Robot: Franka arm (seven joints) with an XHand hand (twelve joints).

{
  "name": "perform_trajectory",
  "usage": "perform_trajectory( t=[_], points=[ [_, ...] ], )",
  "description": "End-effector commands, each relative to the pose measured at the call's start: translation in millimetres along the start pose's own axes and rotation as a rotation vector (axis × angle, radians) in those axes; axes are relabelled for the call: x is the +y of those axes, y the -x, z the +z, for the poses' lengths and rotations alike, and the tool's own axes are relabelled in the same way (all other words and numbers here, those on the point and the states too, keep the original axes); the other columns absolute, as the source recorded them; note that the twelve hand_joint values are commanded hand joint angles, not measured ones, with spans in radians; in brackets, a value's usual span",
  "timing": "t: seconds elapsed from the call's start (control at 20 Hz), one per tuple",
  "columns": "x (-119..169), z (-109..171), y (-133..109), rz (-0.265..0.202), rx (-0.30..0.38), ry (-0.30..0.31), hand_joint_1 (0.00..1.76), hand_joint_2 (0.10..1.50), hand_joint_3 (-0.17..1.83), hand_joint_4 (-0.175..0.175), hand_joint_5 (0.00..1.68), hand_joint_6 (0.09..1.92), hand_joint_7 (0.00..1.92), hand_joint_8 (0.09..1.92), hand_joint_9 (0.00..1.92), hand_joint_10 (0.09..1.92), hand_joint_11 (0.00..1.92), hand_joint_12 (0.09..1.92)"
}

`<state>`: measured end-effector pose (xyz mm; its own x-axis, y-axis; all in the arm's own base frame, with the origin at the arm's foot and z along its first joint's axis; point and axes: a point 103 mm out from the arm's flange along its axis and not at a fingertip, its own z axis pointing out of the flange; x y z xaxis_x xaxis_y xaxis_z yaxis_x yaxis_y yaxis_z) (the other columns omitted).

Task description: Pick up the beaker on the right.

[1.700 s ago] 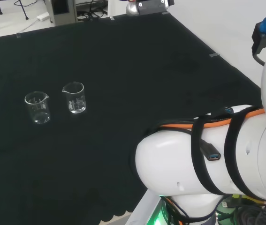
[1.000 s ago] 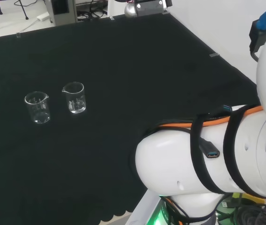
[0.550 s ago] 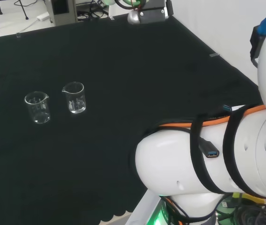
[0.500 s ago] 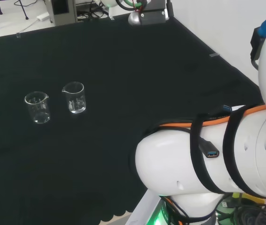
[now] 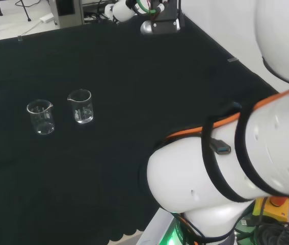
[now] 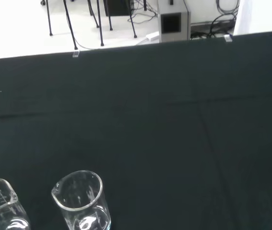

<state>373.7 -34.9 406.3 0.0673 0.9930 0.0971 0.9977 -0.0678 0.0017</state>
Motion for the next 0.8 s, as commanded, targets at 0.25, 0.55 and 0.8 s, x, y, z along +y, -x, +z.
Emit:
perform_trajectory(
  t=[0.25, 0.55, 0.8],
  points=[
    [74.5, 75.7, 36.1, -0.058, 0.085, -0.064, 0.73, 0.66, 0.68, -0.015, 0.29, 0.09, 0.23, 0.57, 0.32, 0.65, 0.0, 1.21],
    [85.1, 110.2, 36.8, -0.089, 0.126, -0.114, 0.74, 0.63, 0.68, -0.016, 0.27, 0.09, 0.21, 0.57, 0.32, 0.65, 0.0, 1.21],
    [89.2, 132.3, 30.2, -0.122, 0.168, -0.144, 0.74, 0.61, 0.68, -0.016, 0.25, 0.09, 0.2, 0.56, 0.31, 0.65, 0.0, 1.2]
  ],
)
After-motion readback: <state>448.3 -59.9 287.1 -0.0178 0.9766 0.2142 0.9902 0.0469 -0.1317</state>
